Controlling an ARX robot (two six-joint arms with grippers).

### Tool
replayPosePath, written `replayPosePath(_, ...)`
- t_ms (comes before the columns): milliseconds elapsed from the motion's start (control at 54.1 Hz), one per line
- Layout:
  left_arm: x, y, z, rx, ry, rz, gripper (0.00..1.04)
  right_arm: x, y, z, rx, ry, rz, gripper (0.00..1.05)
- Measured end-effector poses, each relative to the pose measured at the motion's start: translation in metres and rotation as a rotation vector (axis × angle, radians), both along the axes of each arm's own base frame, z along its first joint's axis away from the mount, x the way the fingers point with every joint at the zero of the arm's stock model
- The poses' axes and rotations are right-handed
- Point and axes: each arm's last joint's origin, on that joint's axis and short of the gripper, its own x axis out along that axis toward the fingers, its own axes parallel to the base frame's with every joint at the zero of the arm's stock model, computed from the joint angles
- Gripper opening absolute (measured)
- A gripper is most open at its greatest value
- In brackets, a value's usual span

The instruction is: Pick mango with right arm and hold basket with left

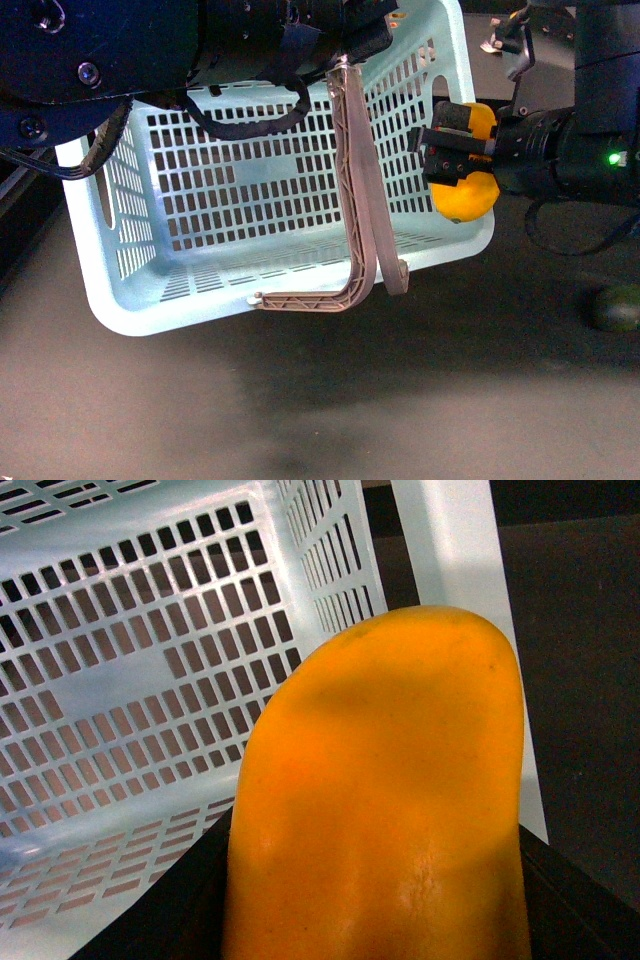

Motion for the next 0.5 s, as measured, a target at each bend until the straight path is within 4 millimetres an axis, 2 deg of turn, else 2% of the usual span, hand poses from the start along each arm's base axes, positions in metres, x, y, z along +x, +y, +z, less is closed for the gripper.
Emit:
replayPosePath(37, 0.000, 0.000, 0.000, 0.000, 0.000, 0.000, 0.06, 0.001, 0.001, 0.000, -0.002, -0.003, 0.000, 0.63)
replayPosePath(259, 0.000, 0.000, 0.000, 0.003, 0.000, -0.005, 0.06, 0.005, 0.003, 0.004, 0.019, -0.043, -0.003, 0.97)
replayPosePath(499, 0.000, 0.000, -0.003, 0.005, 0.010, 0.001, 0.06, -0.012, -0.009, 0.032, 0.080, -0.120, -0.008, 0.96)
